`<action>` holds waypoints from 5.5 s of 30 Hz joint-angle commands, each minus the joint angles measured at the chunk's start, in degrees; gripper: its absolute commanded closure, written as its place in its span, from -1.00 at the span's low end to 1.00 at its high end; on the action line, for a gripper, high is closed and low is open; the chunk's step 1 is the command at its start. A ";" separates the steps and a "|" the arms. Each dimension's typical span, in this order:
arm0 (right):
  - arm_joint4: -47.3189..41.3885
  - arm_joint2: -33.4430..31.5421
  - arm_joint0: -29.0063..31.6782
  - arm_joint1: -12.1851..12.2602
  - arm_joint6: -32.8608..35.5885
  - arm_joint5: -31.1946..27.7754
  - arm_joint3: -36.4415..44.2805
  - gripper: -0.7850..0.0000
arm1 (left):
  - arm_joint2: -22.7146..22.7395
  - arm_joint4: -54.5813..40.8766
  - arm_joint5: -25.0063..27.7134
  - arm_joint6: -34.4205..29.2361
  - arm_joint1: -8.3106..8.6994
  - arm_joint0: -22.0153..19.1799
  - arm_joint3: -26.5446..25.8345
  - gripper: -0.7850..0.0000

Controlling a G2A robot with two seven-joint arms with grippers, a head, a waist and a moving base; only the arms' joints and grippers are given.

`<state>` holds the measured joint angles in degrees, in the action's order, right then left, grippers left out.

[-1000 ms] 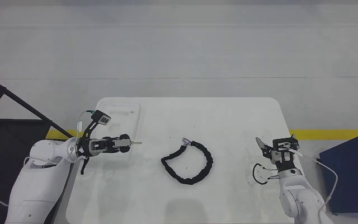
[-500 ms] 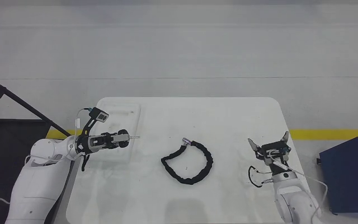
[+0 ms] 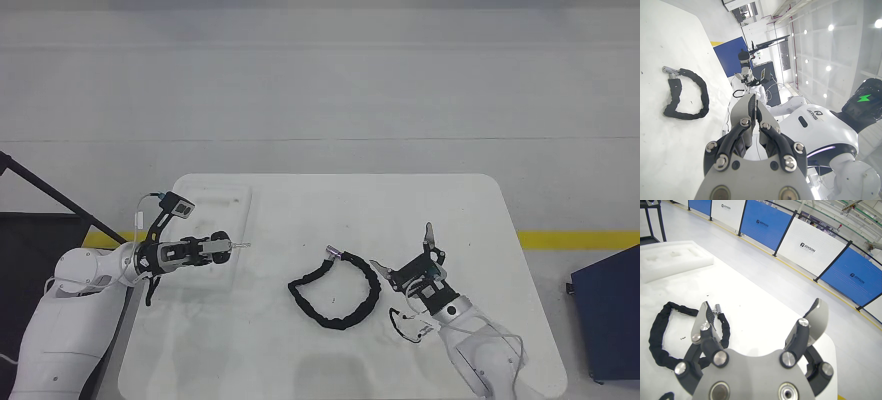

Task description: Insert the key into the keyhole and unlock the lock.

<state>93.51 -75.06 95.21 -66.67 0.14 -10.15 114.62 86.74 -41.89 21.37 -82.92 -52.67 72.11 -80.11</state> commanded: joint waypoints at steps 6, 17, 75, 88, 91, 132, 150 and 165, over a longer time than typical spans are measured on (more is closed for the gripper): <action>-0.04 -0.03 0.02 0.01 -0.03 -0.04 0.00 -1.00 | -2.84 5.41 -3.43 3.09 -0.18 -2.56 -2.88 1.00; 5.19 0.37 -0.72 0.21 0.44 -1.10 0.64 -1.00 | -16.78 10.88 -3.35 5.63 -2.85 -14.81 0.71 1.00; 38.67 28.26 -30.46 -7.77 5.72 -4.42 -11.57 -1.00 | -16.08 12.95 1.74 6.54 -2.66 -14.53 8.59 1.00; 39.49 27.91 -30.56 -8.43 6.25 -4.13 -12.48 -1.00 | -17.33 16.95 2.66 7.09 -2.60 -14.22 6.95 1.00; 39.76 27.85 -30.53 -8.56 6.29 -4.18 -12.61 -1.00 | -17.29 17.22 2.69 7.35 -2.55 -14.11 6.71 1.00; 39.72 26.53 -28.45 -9.70 5.65 -7.25 -14.20 -1.00 | -17.05 19.31 1.99 11.10 -2.10 -12.98 4.97 1.00; 14.13 18.33 -25.88 -10.63 17.60 -13.70 -16.56 -1.00 | -0.89 -3.76 -11.49 -4.46 1.06 -8.29 17.58 1.00; 14.13 18.33 -25.88 -10.63 17.60 -13.70 -16.56 -1.00 | 2.36 -1.68 -11.02 -5.08 2.15 -5.08 14.73 1.00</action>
<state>107.64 -56.73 69.33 -77.29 17.75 -23.85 98.06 89.10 -43.57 10.35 -88.00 -50.52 67.03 -65.37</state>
